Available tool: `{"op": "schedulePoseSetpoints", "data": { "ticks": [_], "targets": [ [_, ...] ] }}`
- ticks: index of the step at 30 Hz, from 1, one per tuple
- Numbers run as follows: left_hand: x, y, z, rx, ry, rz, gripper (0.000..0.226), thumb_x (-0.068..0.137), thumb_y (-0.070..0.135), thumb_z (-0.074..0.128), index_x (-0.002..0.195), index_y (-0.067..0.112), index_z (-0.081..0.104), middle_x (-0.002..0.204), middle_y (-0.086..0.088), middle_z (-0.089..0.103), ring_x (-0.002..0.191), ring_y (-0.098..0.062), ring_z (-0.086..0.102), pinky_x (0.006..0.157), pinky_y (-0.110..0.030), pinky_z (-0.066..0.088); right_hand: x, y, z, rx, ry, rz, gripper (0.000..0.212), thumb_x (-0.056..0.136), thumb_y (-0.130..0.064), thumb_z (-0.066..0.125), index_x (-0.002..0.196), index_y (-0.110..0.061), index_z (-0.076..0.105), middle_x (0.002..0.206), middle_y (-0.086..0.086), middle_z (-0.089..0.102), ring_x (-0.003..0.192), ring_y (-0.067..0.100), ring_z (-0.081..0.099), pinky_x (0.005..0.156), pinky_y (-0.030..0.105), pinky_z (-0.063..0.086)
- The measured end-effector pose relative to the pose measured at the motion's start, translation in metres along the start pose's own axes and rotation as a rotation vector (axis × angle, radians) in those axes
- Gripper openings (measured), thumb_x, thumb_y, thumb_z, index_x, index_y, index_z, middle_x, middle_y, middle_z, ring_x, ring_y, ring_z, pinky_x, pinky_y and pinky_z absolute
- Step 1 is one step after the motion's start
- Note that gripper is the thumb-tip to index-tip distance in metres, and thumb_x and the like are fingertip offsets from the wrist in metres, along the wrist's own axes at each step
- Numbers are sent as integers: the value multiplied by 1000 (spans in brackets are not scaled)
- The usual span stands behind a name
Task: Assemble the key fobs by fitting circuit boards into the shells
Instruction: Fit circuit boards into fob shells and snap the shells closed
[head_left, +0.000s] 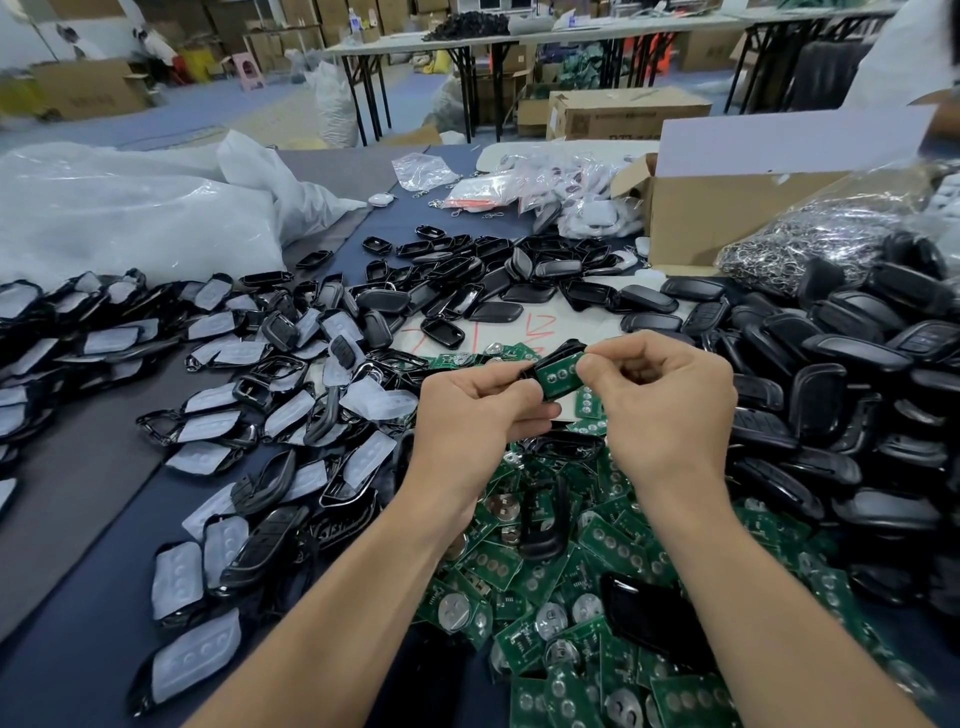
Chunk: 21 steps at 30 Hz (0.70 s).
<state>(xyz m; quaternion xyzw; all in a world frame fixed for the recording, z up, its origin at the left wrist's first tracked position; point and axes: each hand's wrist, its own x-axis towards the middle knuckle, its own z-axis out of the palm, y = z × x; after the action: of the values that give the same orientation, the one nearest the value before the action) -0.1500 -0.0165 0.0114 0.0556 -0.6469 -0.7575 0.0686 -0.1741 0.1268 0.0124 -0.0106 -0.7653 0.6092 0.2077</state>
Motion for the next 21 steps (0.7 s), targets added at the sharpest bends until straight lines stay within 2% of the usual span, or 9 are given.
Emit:
{"op": "schedulePoseSetpoints", "data": {
  "ticks": [5, 8, 10, 12, 14, 16, 19, 21],
  "targets": [
    [-2, 0, -2, 84, 23, 44, 30, 89, -2, 76, 82, 26, 84, 81, -11, 80, 74, -26, 79, 69, -27, 63, -4, -4, 2, -50, 21, 13, 18, 78, -21, 89, 70, -31, 77, 65, -22, 70, 59, 1, 64, 58, 14, 50],
    [-3, 2, -2, 152, 58, 93, 49, 86, 0, 80, 69, 47, 81, 74, -5, 79, 66, -20, 78, 66, -27, 63, -9, -5, 5, -105, 27, -6, 14, 76, -25, 90, 70, -32, 78, 64, -21, 69, 59, 3, 64, 61, 23, 53],
    [-3, 4, -2, 160, 70, 109, 54, 85, -1, 80, 65, 50, 79, 71, -3, 79, 62, -18, 77, 64, -26, 62, -11, -5, 6, -131, 48, -37, 12, 75, -30, 90, 77, -32, 79, 64, -17, 68, 62, 0, 61, 61, 21, 48],
    [-3, 5, -3, 162, 87, 110, 49, 84, -2, 81, 66, 44, 80, 69, -4, 78, 60, -19, 76, 61, -25, 62, -12, -3, 6, -180, 77, -62, 23, 75, -38, 89, 94, -35, 78, 74, -19, 67, 68, -1, 60, 65, 18, 44],
    [-2, 7, -6, 145, 91, 97, 40, 85, -3, 80, 69, 34, 82, 72, -7, 79, 61, -22, 77, 60, -26, 62, -10, -2, 6, -148, -9, -20, 22, 79, -40, 84, 100, -34, 78, 80, -18, 71, 73, -1, 64, 68, 19, 48],
    [-2, 8, -10, 163, 69, 107, 44, 86, -2, 79, 70, 39, 82, 73, -5, 79, 63, -21, 77, 62, -27, 63, -10, -2, 9, 41, -184, 65, 2, 88, -28, 79, 87, -29, 80, 70, -7, 74, 61, 4, 66, 61, 26, 52],
    [-2, 9, -11, 339, 8, 172, 42, 86, 12, 74, 79, 53, 79, 76, 2, 80, 68, -22, 77, 64, -36, 65, -8, -2, 6, 102, -267, 75, 27, 89, -15, 78, 78, -39, 80, 59, 2, 70, 51, 12, 61, 51, 30, 47],
    [-1, 10, -14, 488, -41, 227, 34, 84, 19, 71, 89, 51, 80, 79, 8, 80, 75, -24, 77, 71, -47, 64, -8, -4, 3, 104, -286, 62, 25, 84, -19, 79, 78, -44, 79, 59, 0, 71, 49, 10, 61, 49, 27, 46]
  ]
}}
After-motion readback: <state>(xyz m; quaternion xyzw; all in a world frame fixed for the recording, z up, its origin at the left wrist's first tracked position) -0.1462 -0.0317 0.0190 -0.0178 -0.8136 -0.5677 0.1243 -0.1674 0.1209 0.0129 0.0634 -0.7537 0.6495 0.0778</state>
